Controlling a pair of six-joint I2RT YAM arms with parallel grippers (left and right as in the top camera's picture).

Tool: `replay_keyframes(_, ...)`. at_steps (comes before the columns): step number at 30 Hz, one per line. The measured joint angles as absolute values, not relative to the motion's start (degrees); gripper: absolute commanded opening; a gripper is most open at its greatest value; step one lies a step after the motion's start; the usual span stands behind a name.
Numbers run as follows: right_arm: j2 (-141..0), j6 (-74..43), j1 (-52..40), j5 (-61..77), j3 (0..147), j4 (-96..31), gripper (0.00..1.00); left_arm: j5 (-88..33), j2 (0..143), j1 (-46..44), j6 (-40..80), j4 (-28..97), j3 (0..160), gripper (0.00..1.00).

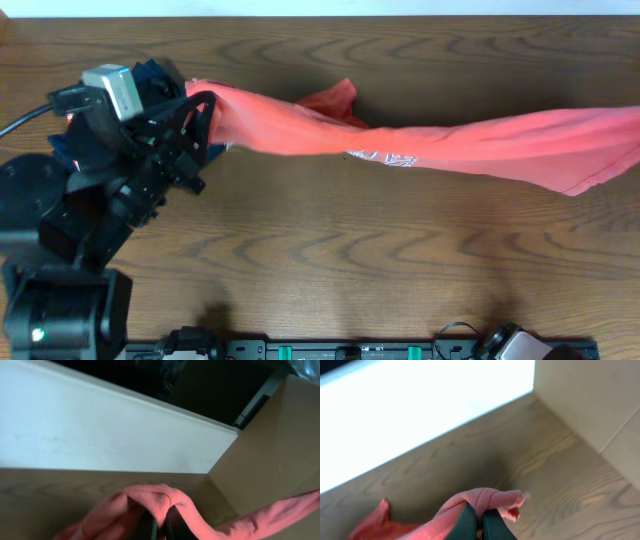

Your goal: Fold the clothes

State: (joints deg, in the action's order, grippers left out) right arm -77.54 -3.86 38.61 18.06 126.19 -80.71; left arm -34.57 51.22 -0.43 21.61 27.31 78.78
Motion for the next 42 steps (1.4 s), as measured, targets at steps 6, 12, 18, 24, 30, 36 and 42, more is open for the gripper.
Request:
replay_keyframes(6,-76.09,-4.12,39.44,16.23,128.55,-78.89,0.01,-31.4,51.42,-0.43,17.72,28.16,81.58,0.06)
replay_keyframes(12,-81.54,-4.08,39.51,16.03,128.64,-80.01,0.01,-29.8,56.73,-0.43,16.6,29.74,82.37,0.06)
replay_keyframes(18,-94.08,-3.03,34.79,15.75,128.49,-83.07,0.01,-30.72,70.91,-0.43,16.43,32.01,82.43,0.06)
replay_keyframes(24,-106.15,-3.27,28.38,15.66,128.31,-74.26,0.01,-31.2,84.71,-0.47,15.7,16.43,82.08,0.06)
replay_keyframes(30,-113.6,-9.52,24.73,16.14,127.79,-52.14,0.01,-31.09,92.73,-0.4,20.01,-15.92,82.17,0.06)
replay_keyframes(36,-112.53,-16.58,24.99,16.49,130.3,-42.19,0.01,-29.85,94.52,0.34,27.27,-24.71,91.24,0.06)
replay_keyframes(42,-108.77,-18.96,27.73,16.34,136.64,-44.1,0.01,-31.16,94.17,2.61,27.24,-16.29,106.21,0.06)
